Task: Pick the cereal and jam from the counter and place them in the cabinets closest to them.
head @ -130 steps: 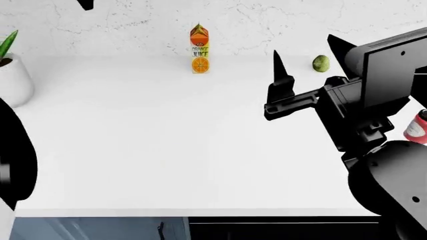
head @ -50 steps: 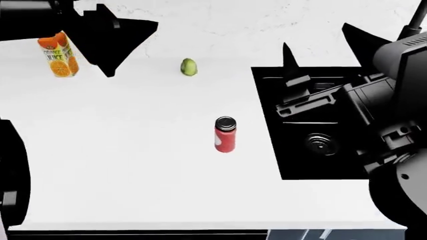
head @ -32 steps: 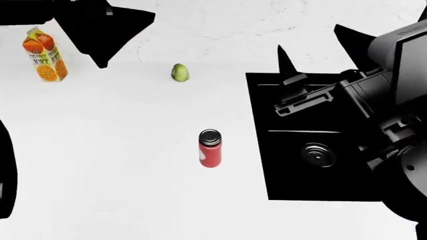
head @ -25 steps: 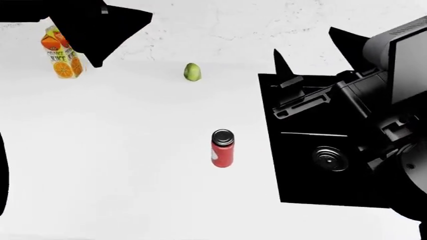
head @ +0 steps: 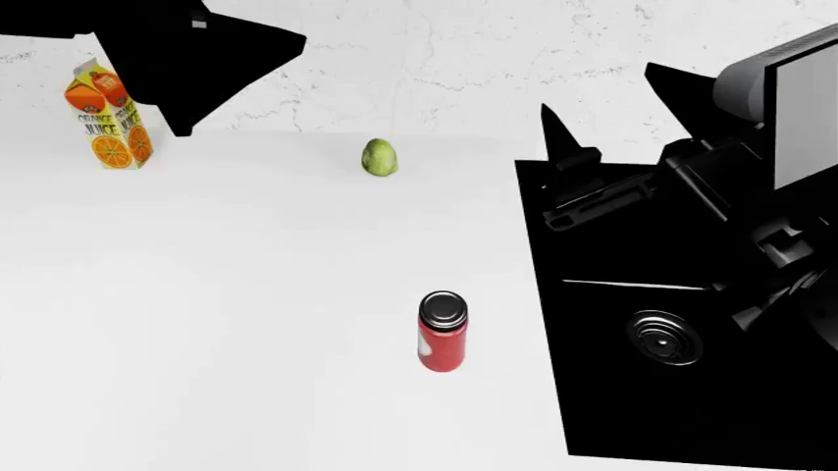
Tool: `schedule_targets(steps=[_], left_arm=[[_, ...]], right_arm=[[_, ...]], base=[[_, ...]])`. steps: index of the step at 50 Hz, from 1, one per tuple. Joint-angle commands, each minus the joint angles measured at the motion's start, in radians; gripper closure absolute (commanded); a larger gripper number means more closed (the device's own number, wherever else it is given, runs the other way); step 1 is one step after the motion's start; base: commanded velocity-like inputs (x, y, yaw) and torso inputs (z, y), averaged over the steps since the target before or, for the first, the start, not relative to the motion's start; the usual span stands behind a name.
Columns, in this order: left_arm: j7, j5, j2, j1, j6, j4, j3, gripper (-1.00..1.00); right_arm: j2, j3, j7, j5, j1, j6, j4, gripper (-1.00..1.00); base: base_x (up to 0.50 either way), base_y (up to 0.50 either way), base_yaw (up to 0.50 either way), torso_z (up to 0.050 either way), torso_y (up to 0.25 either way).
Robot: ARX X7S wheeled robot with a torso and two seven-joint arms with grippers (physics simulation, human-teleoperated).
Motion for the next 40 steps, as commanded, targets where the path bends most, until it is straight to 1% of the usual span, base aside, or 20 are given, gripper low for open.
schedule_targets(steps=[1, 7, 16, 29, 35, 40], left_arm=[[0.0, -0.016, -0.008, -0.002, 0.0, 0.002, 0.005, -1.0], [0.0, -0.029, -0.016, -0.023, 0.0, -0.004, 0.017, -1.0], [-0.002, -0.05, -0.011, -0.115, 0.0, -0.04, 0.064, -1.0], [-0.001, -0.049, -0.016, -0.104, 0.0, -0.027, 0.064, -1.0], [-0.001, -0.05, -0.024, -0.092, 0.0, -0.021, 0.058, -1.0], [-0.001, -0.049, -0.03, -0.084, 0.0, -0.018, 0.057, -1.0]], right_arm=[[0.004, -0.006, 0.006, 0.007, 0.009, -0.001, 0.006, -1.0], [0.008, -0.003, 0.01, 0.017, 0.014, 0.001, 0.007, -1.0], [0.021, 0.017, 0.026, 0.05, 0.026, 0.022, 0.004, -1.0], [0.026, 0.041, 0.051, 0.097, 0.023, 0.043, 0.008, -1.0], [0.029, 0.064, 0.064, 0.202, 0.036, 0.103, 0.018, -1.0], [0.03, 0.112, 0.107, 0.361, 0.053, 0.162, 0.054, -1.0]], base=[[0.21, 0.01, 0.0, 0.0, 0.0], [0.2, 0.01, 0.0, 0.0, 0.0], [0.01, 0.0, 0.0, 0.0, 0.0], [0.03, 0.0, 0.0, 0.0, 0.0], [0.0, 0.0, 0.0, 0.0, 0.0], [0.0, 0.0, 0.0, 0.0, 0.0]])
